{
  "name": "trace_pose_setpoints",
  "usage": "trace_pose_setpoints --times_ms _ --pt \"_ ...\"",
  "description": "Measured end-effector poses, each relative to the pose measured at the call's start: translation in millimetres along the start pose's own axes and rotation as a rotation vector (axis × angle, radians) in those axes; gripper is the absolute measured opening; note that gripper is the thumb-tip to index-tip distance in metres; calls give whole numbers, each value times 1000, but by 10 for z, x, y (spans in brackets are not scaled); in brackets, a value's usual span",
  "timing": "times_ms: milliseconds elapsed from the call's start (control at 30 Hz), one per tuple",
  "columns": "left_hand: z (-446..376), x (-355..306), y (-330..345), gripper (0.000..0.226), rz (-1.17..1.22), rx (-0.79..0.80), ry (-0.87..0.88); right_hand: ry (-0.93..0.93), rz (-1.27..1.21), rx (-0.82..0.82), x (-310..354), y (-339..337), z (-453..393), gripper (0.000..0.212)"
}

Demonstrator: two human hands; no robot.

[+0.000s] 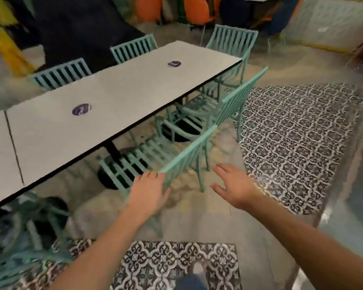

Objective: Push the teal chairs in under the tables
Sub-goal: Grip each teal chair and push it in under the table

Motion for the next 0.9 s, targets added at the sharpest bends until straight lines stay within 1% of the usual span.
trace_pose_setpoints --times_ms 67,167,300,367,433,567,667,700,800,900 --pt "-228 160 151 56 18 9 -86 -94 10 18 -50 121 -501 59" --pt "-545 384 391 57 67 13 -176 -173 43 66 -115 368 -1113 61" --pt "-775 466 671 55 167 99 -278 -305 66 50 -173 416 -1730 59" --pt "-862 482 747 55 209 149 -314 -381 95 77 -183 449 -1999 58" --pt "-936 496 807 54 208 168 -338 -446 137 117 -186 546 -2198 59" --pt "-1157 525 919 53 254 209 -423 -586 196 143 -234 780 -2513 63" --pt "-1217 513 1031 50 291 264 -491 -654 225 177 -246 917 -2630 69" --pt "-1232 516 1048 48 304 267 -520 -672 223 193 -243 961 -2666 68" --pt "-1248 527 1098 44 308 235 -589 -707 231 261 -252 1131 -2757 56" --pt "-1250 556 1143 42 274 223 -616 -711 244 303 -243 1244 -2794 51"
Point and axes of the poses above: each hand's wrist, its own z-axis away from the middle knuckle, its own y-axis out of the palm, x = y × z, the point moved 8 cm from there along -z, towards the middle knuckle, and after that the axes turned 13 degrees about z, right-handed, at the moved point
